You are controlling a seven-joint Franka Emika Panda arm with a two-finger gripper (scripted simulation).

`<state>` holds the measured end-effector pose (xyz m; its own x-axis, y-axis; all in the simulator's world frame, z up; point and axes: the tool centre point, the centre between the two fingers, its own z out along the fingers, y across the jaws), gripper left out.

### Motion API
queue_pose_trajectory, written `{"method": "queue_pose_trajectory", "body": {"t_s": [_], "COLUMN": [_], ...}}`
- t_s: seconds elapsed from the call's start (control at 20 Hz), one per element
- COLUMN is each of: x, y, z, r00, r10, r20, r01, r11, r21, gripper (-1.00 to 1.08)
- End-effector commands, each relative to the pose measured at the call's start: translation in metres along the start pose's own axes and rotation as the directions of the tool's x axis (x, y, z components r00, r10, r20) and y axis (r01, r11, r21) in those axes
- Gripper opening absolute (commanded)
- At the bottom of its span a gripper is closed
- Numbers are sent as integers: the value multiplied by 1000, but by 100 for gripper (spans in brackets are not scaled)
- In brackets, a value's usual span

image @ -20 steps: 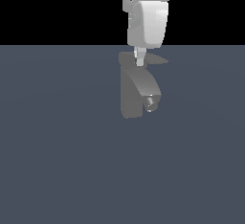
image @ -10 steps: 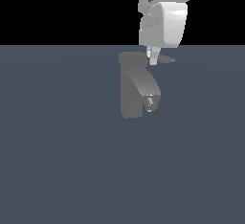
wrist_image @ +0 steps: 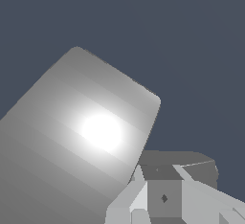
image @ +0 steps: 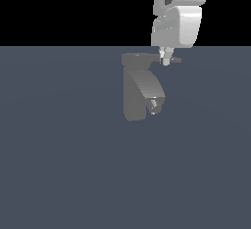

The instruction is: Turn on the faucet by rotating a designated handle.

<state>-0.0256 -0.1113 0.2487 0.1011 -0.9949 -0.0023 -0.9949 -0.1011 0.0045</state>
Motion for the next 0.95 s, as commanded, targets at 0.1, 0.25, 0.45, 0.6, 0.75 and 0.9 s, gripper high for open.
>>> {"method": "queue_pose_trajectory", "body": {"t_s": [0.1, 0.25, 0.45, 0.6, 0.75, 0.9], "x": [17, 27, 39, 49, 58, 64], "y": [-12, -18, -26, -32, -38, -42], "z": [0, 0, 0, 0, 0, 0], "r00": [1000, 1000, 1000, 1000, 1000, 1000], "r10": [6, 9, 13, 15, 18, 20], "r20": [-2, -2, -2, -2, -2, -2], "r01": [-6, -9, -13, -15, -18, -20], "r11": [1000, 1000, 1000, 1000, 1000, 1000], "r21": [5, 5, 5, 5, 5, 5], "gripper": [-100, -100, -100, -100, -100, -100]}}
